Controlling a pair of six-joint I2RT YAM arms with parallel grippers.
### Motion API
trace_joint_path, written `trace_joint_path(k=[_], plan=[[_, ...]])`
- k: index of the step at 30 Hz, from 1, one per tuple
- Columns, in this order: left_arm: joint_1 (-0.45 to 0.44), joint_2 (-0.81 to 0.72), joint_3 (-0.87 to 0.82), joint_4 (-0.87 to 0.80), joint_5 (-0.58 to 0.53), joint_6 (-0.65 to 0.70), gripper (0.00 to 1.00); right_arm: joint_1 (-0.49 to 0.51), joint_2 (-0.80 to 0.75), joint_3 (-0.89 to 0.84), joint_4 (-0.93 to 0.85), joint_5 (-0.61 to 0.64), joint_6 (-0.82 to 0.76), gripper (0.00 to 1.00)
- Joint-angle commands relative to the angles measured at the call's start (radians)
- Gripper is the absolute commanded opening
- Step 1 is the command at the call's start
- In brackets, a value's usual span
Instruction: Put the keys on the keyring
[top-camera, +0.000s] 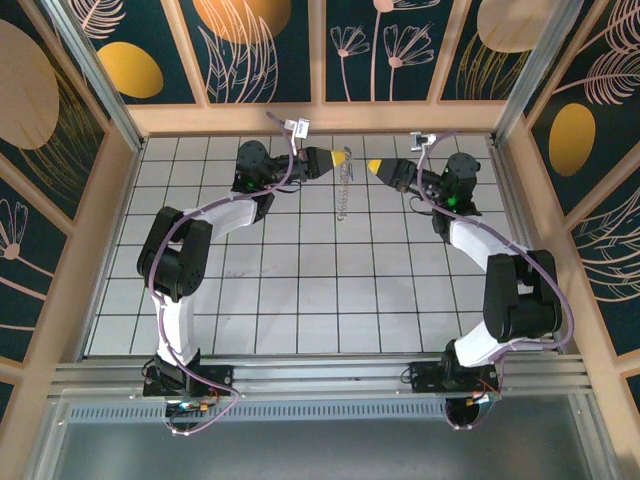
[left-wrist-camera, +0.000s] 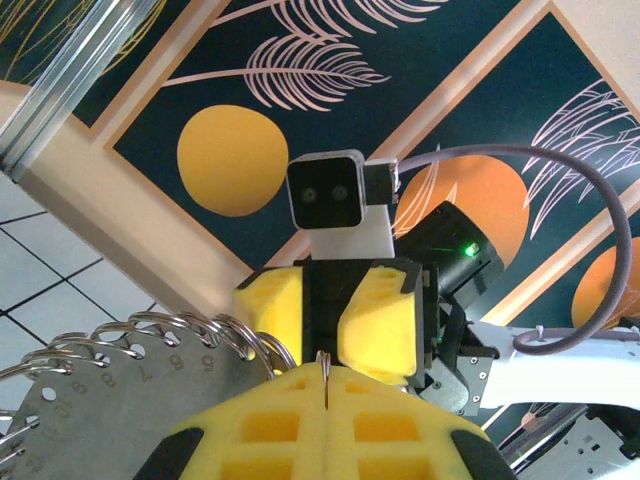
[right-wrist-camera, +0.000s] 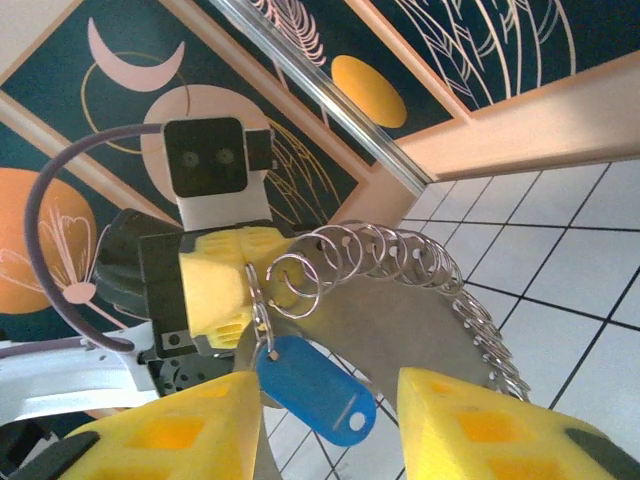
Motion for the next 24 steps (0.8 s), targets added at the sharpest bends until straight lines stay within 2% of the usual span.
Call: trace_joint_path(k=[1, 9, 24], plan=[[-0.011, -0.04, -0.003, 0.072, -0.012, -0.023, 0.0, 0.037, -0.045, -0.015, 0.036, 0.039, -0.046, 0.43], [-0.02, -0.048, 0.006, 0.06, -0.015, -0.024, 0.0, 0.098, -0.08, -0.01, -0.08, 0.099, -0.156, 0.47], [-0.036, -0.043, 0.036, 0.03, -0.017, -0.012, 0.0, 0.111, -0.042, 0.018, -0.124, 0.121, -0.197, 0.47]])
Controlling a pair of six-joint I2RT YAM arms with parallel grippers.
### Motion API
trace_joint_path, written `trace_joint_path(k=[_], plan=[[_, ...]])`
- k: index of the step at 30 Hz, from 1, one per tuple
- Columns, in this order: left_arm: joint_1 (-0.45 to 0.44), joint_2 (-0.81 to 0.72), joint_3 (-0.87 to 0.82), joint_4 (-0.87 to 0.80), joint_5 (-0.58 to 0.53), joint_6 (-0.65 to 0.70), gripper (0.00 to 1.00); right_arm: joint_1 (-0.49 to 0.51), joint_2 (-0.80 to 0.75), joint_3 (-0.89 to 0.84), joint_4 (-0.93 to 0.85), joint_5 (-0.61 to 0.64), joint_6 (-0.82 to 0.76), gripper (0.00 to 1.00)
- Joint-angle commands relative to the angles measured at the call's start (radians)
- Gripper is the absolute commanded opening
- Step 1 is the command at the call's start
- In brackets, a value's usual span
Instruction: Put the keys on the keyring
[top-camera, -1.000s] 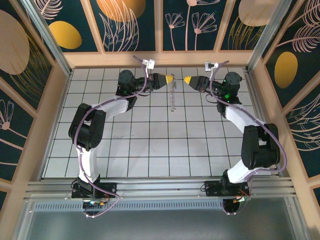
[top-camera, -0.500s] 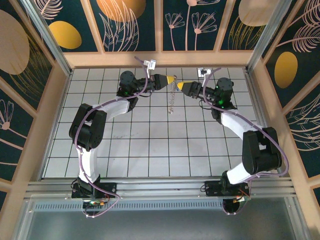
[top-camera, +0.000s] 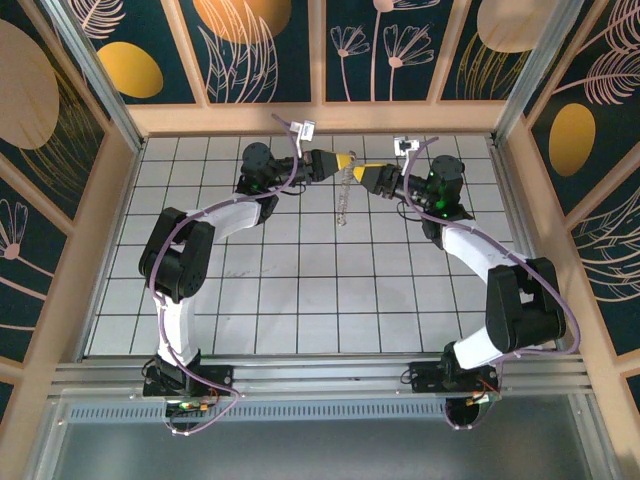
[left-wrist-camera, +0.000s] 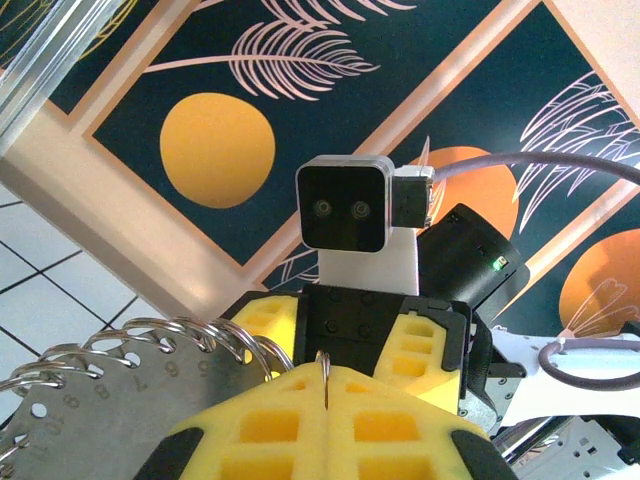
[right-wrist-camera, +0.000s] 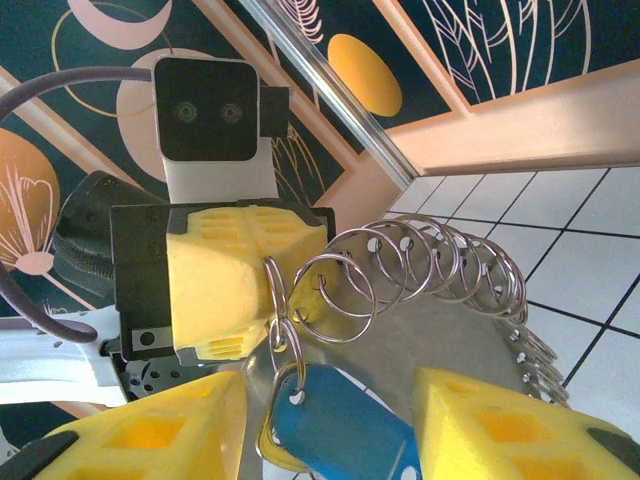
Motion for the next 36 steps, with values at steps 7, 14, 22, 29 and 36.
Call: trace_joint_path(k=[7, 14, 22, 29, 36], plan=[[-0.013, -0.046, 0.044, 0.016, -0.017, 0.003, 0.0, 0.015, 0.033, 0.038, -0.031, 0.019, -0.06, 0.39], [-0.012, -0.054, 0.04, -0.003, -0.038, 0.021, 0.0, 0.021, 0.006, 0.012, -0.038, -0.006, -0.068, 0.03], [-0.012, -0.071, 0.02, 0.013, -0.075, 0.031, 0.0, 0.065, -0.033, 0.005, -0.109, -0.018, -0.116, 0.0], [-0.012, -0.076, 0.009, 0.026, -0.084, 0.023, 0.0, 0.104, -0.03, 0.027, -0.142, -0.018, -0.138, 0.0], [-0.014, -0.081, -0.012, 0.04, -0.098, 0.019, 0.0, 0.135, 0.014, 0.095, -0.178, -0.044, -0.158, 0.0]])
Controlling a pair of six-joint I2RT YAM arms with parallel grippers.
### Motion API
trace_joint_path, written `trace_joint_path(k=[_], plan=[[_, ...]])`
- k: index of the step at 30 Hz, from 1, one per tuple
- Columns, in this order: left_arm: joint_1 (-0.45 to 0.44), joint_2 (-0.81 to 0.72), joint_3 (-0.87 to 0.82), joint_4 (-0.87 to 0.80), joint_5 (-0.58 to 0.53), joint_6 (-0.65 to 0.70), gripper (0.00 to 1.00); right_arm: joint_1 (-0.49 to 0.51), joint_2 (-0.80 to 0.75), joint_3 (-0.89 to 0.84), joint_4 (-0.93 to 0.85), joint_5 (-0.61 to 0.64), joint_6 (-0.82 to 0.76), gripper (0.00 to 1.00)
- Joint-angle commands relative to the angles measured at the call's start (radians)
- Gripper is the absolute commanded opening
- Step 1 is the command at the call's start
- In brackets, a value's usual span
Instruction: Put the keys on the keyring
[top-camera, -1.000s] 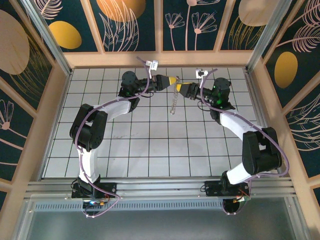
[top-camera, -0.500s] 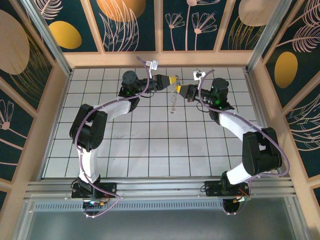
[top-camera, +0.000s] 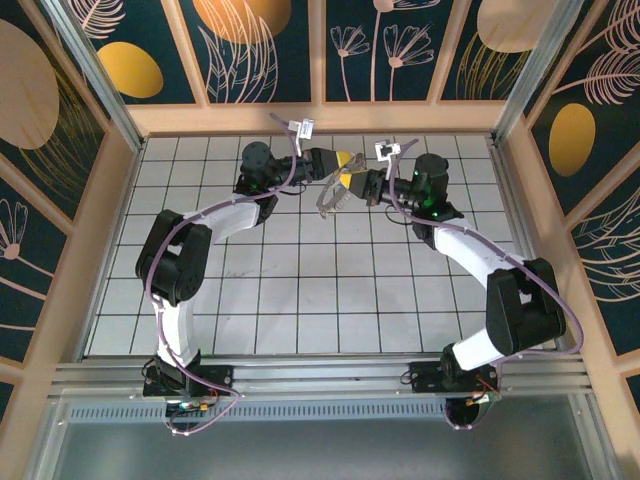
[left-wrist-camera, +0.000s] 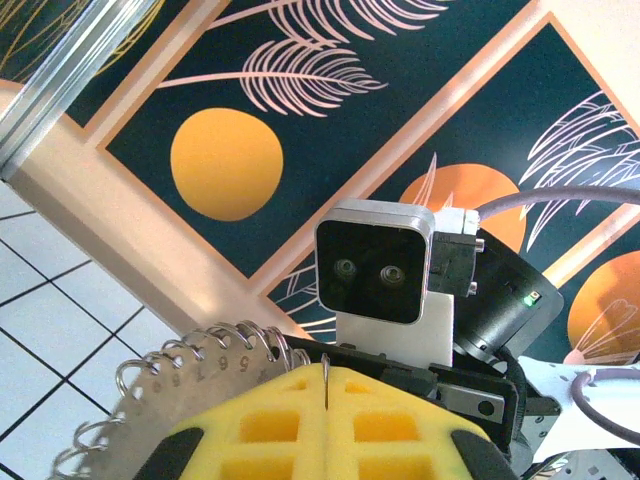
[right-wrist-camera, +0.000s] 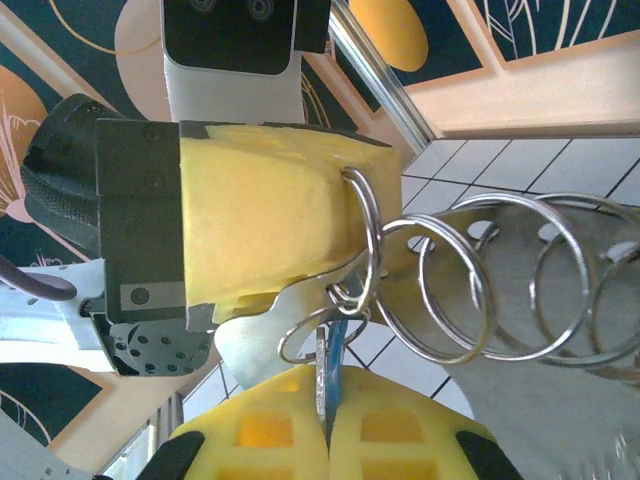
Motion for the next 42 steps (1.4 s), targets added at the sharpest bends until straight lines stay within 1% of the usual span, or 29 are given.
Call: trace_joint_path(k=[1, 5, 8, 11, 12, 13, 19, 24, 27, 35, 42], plan=[[-0.008, -0.047, -0.001, 0.08, -0.047, 0.009, 0.0, 0.037, 0.024, 0.049, -0.03, -0.063, -0.037, 0.0], [-0.011, -0.048, -0.011, 0.094, -0.06, -0.002, 0.0, 0.03, 0.047, 0.053, -0.019, -0.055, -0.017, 0.0], [-0.011, -0.054, -0.028, 0.117, -0.088, -0.02, 0.0, 0.023, 0.034, 0.033, -0.005, -0.056, -0.003, 0.0], [-0.011, -0.062, -0.052, 0.143, -0.127, -0.034, 0.0, 0.002, -0.005, -0.002, 0.013, -0.049, 0.023, 0.25], [-0.011, -0.064, -0.059, 0.151, -0.141, -0.038, 0.0, -0.009, -0.022, -0.019, 0.022, -0.049, 0.035, 0.3], [-0.011, -0.064, -0.065, 0.16, -0.148, -0.043, 0.0, -0.018, -0.039, -0.034, 0.027, -0.049, 0.046, 0.32], [-0.01, -0.061, -0.08, 0.202, -0.182, -0.084, 0.0, -0.078, -0.183, -0.129, 0.048, -0.024, 0.098, 0.37], [-0.011, -0.05, -0.088, 0.25, -0.202, -0.133, 0.0, -0.093, -0.234, -0.105, 0.048, 0.057, 0.133, 0.39], [-0.011, -0.05, -0.09, 0.263, -0.213, -0.151, 0.0, -0.101, -0.211, -0.081, 0.121, 0.089, 0.202, 0.4], [-0.016, -0.055, -0.104, 0.28, -0.249, -0.202, 0.0, -0.1, -0.062, 0.006, 0.35, 0.105, 0.401, 0.4], [-0.02, -0.054, -0.105, 0.276, -0.256, -0.212, 0.0, -0.096, 0.008, 0.029, 0.422, 0.103, 0.472, 0.4]])
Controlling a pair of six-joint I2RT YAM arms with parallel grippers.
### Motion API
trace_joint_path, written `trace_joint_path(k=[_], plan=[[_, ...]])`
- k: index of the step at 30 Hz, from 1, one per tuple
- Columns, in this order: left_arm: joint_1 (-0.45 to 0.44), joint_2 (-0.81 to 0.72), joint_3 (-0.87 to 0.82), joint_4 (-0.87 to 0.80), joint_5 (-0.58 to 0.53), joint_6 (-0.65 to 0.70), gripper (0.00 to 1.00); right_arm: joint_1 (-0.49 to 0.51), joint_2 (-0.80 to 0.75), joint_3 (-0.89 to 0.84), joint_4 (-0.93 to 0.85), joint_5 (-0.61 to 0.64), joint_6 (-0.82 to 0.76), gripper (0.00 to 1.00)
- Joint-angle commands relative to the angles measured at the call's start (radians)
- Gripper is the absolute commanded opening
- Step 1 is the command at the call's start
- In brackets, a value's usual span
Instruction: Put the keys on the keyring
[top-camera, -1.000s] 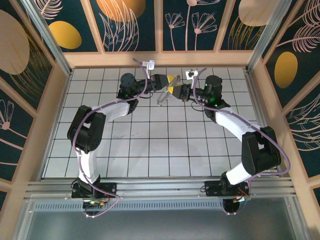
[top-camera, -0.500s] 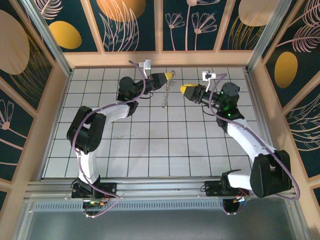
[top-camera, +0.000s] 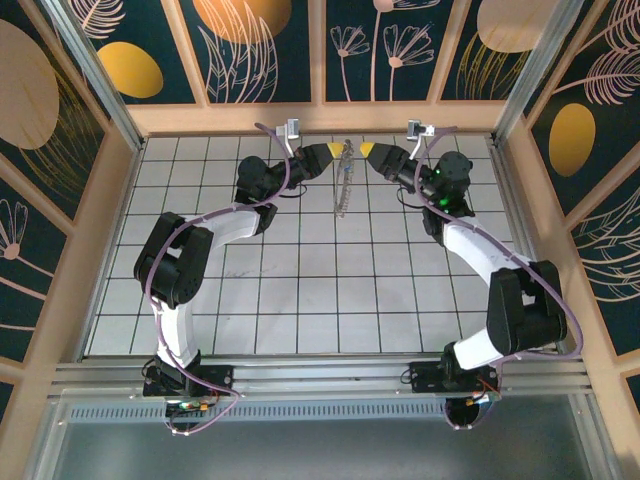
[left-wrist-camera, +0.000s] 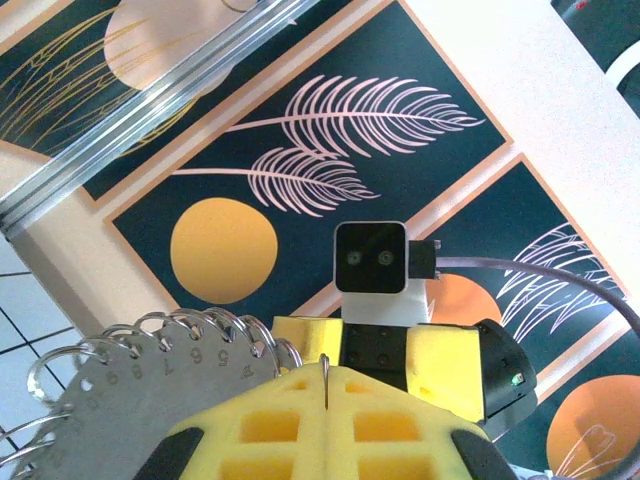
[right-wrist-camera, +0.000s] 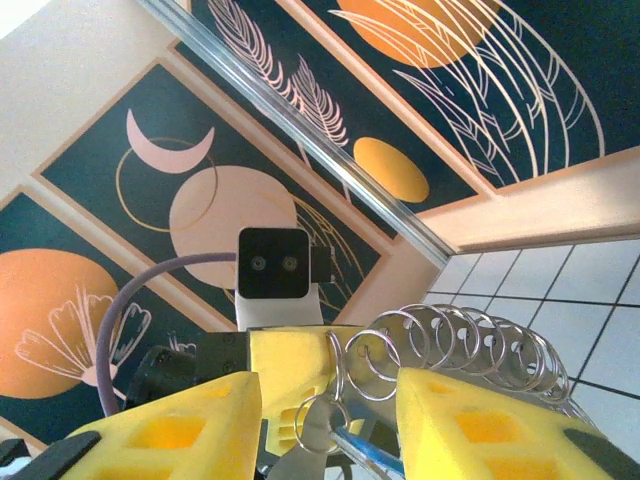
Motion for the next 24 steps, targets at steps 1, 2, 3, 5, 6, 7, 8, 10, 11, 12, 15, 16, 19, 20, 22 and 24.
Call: trace_joint_path(k=[1, 2, 3, 5, 6, 7, 8, 10, 11, 12, 15, 16, 19, 20, 22, 24], plan=[[-0.007, -0.033, -0.003, 0.075, -0.02, -0.018, 0.0, 0.001, 0.017, 0.035, 0.112, 0.0, 0.057, 0.39], [-0.007, -0.031, -0.003, 0.073, -0.02, -0.017, 0.0, 0.005, 0.022, 0.036, 0.117, -0.002, 0.058, 0.39], [-0.007, -0.029, -0.001, 0.072, -0.02, -0.018, 0.0, 0.008, 0.025, 0.036, 0.119, -0.002, 0.059, 0.38], [-0.008, -0.024, 0.002, 0.072, -0.02, -0.02, 0.0, 0.02, 0.032, 0.04, 0.122, -0.003, 0.057, 0.36], [-0.008, -0.023, 0.003, 0.072, -0.02, -0.02, 0.0, 0.024, 0.037, 0.043, 0.122, -0.003, 0.057, 0.35], [-0.008, -0.023, 0.003, 0.072, -0.02, -0.021, 0.0, 0.029, 0.04, 0.043, 0.123, -0.003, 0.056, 0.34], [-0.008, -0.021, 0.003, 0.072, -0.02, -0.02, 0.0, 0.032, 0.043, 0.043, 0.127, -0.005, 0.055, 0.32], [-0.01, -0.021, 0.005, 0.072, -0.02, -0.02, 0.0, 0.038, 0.053, 0.049, 0.131, -0.01, 0.057, 0.3], [-0.01, -0.02, 0.005, 0.072, -0.02, -0.02, 0.0, 0.042, 0.058, 0.05, 0.133, -0.013, 0.057, 0.29], [-0.01, -0.019, 0.006, 0.072, -0.02, -0.02, 0.0, 0.043, 0.062, 0.053, 0.133, -0.015, 0.058, 0.29], [-0.01, -0.02, 0.009, 0.069, -0.018, -0.02, 0.0, 0.05, 0.067, 0.059, 0.133, -0.016, 0.058, 0.27], [-0.01, -0.02, 0.009, 0.069, -0.018, -0.02, 0.0, 0.05, 0.069, 0.059, 0.135, -0.016, 0.058, 0.27], [-0.01, -0.019, 0.009, 0.069, -0.017, -0.02, 0.0, 0.054, 0.075, 0.066, 0.135, -0.02, 0.061, 0.27], [-0.01, -0.019, 0.008, 0.069, -0.02, -0.019, 0.0, 0.056, 0.077, 0.067, 0.134, -0.022, 0.061, 0.27], [-0.009, -0.02, 0.008, 0.069, -0.02, -0.02, 0.0, 0.059, 0.079, 0.07, 0.132, -0.025, 0.06, 0.27], [-0.01, -0.022, 0.009, 0.067, -0.019, -0.018, 0.0, 0.065, 0.08, 0.072, 0.132, -0.026, 0.058, 0.27]])
